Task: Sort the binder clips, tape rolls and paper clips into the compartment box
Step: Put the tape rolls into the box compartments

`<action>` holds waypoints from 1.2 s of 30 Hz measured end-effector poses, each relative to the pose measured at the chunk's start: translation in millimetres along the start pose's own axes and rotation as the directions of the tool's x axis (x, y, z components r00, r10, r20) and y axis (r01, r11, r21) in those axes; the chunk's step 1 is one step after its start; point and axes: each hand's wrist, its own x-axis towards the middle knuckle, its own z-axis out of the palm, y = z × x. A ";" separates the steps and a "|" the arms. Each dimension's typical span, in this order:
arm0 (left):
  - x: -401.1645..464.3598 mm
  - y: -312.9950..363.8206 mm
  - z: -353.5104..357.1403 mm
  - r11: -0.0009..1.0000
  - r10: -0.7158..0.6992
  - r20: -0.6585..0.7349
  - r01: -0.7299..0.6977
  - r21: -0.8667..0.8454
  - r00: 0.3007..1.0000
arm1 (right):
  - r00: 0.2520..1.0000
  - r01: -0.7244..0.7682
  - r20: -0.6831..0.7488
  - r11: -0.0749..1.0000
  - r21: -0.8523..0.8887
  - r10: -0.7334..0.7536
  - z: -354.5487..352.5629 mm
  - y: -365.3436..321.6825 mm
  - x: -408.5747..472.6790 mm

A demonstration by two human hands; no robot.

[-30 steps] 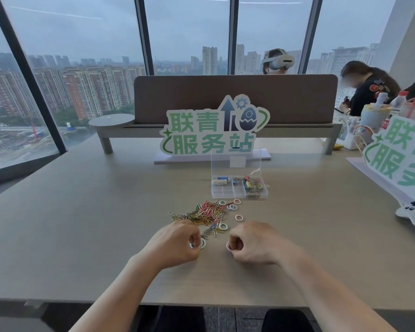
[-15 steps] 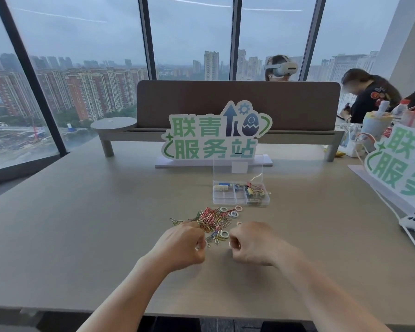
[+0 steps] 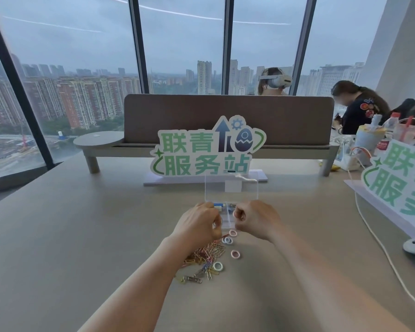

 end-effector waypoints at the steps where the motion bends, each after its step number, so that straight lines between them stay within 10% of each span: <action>1: 9.4 -0.7 2.8 1.000 -0.001 0.002 0.001 -0.001 1.000 | 1.000 -0.006 -0.002 1.000 -0.008 0.005 1.2 2.4 7.1; 36: 106.3 -17.4 51.7 1.000 0.030 0.333 -0.025 -0.018 0.942 | 0.995 0.029 0.091 0.999 -0.020 -0.027 17.0 42.2 60.8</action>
